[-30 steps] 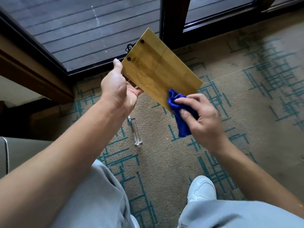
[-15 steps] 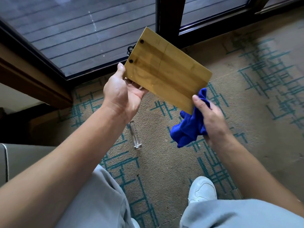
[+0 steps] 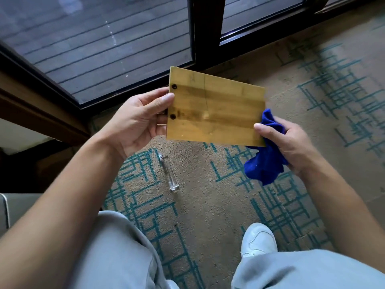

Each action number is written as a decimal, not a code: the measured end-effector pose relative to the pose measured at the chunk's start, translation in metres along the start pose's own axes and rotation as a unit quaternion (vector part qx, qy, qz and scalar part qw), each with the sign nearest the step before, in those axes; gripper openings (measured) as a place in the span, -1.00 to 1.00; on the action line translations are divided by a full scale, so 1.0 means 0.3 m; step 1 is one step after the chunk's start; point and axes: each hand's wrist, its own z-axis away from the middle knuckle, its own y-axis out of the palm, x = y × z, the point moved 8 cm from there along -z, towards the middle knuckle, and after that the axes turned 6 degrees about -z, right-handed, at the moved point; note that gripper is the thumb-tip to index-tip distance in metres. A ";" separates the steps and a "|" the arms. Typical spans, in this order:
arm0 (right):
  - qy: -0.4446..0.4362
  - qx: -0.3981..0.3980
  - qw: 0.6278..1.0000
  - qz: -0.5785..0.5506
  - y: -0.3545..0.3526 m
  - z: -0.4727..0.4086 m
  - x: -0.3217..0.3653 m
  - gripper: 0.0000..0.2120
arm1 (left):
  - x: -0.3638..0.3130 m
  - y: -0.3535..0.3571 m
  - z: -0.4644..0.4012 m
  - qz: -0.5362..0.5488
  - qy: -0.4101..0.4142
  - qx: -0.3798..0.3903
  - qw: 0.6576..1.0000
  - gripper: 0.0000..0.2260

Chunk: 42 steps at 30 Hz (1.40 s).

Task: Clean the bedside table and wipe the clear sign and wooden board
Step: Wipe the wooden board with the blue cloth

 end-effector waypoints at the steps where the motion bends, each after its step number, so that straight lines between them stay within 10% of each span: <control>1: -0.019 -0.044 0.998 0.049 -0.019 -0.006 0.010 -0.76 | -0.001 -0.003 -0.003 0.006 0.003 -0.005 1.000 -0.75; 6: -0.130 -0.184 0.961 0.161 -0.011 0.035 0.134 -0.82 | 0.019 -0.015 -0.016 0.011 0.008 -0.044 0.999 -0.67; 14: -0.380 0.011 0.882 0.277 0.374 0.166 0.297 -0.81 | 0.024 0.020 -0.021 0.022 0.011 -0.060 0.998 -0.77; 35: -0.203 -0.204 0.888 0.357 -0.006 -0.076 0.116 -0.81 | 0.009 -0.023 0.004 -0.034 0.045 -0.021 0.998 -0.60; 42: -0.289 -0.168 0.904 0.267 0.095 -0.010 0.232 -0.80 | 0.013 0.008 0.001 -0.154 0.041 0.014 0.987 -0.72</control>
